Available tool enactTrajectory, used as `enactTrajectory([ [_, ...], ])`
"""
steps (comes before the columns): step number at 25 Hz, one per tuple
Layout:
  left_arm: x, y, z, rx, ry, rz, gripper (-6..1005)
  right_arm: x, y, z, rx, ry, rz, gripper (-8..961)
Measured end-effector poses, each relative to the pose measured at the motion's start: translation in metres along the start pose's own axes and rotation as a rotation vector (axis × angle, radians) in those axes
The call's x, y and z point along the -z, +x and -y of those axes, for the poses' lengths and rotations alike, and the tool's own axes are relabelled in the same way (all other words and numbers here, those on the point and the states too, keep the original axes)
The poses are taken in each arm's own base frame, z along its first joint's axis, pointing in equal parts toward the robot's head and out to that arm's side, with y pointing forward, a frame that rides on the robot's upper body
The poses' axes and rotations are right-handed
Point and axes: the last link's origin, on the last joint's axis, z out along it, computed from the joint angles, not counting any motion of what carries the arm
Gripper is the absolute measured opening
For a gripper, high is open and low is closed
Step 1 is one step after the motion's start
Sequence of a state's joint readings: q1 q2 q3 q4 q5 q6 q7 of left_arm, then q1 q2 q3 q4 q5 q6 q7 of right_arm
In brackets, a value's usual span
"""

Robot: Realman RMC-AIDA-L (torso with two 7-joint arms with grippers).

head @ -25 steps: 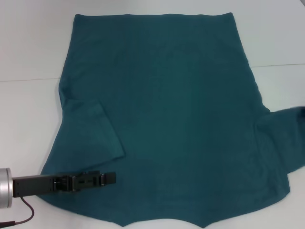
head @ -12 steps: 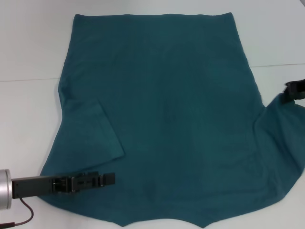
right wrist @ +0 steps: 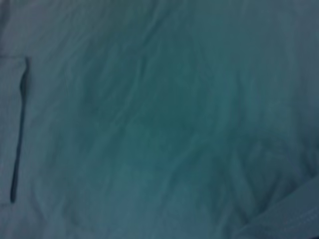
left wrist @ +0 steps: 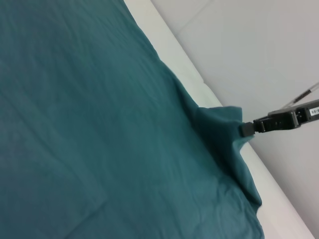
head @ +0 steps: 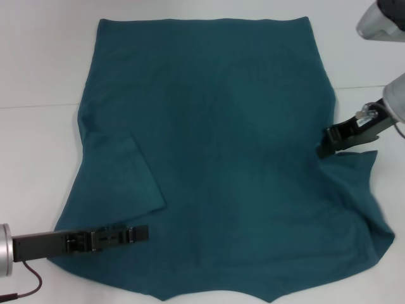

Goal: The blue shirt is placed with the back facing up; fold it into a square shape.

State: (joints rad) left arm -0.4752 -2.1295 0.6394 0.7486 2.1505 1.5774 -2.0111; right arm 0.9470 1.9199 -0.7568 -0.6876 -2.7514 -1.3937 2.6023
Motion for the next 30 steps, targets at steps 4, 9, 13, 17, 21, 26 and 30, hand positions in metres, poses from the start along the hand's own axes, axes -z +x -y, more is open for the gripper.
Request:
enactTrajectory([
  [4, 0.0, 0.0, 0.0, 0.003, 0.002, -0.005, 872, -0.006, -0.003, -0.006, -0.033, 0.0, 0.018, 6],
  [9, -0.002, 0.002, 0.0, -0.001, 0.0, -0.005, 872, -0.015, -0.006, -0.005, -0.086, 0.014, 0.049, 6],
  [13, -0.002, 0.002, 0.0, 0.0, 0.005, -0.008, 873, -0.019, -0.009, -0.004, -0.107, 0.019, 0.073, 6],
  [17, -0.002, 0.001, 0.001, 0.003, 0.008, -0.009, 873, -0.019, -0.014, -0.006, -0.131, 0.001, 0.111, 6],
  [21, -0.001, 0.0, 0.001, 0.005, 0.009, -0.009, 873, -0.019, -0.018, -0.009, -0.142, -0.008, 0.129, 6],
  [26, -0.001, 0.001, 0.002, 0.004, 0.015, -0.012, 873, -0.028, -0.017, -0.018, -0.1, 0.004, 0.085, 6],
  [30, -0.001, 0.001, 0.004, 0.004, 0.024, -0.014, 872, -0.032, -0.016, -0.024, -0.053, 0.028, 0.055, 6],
])
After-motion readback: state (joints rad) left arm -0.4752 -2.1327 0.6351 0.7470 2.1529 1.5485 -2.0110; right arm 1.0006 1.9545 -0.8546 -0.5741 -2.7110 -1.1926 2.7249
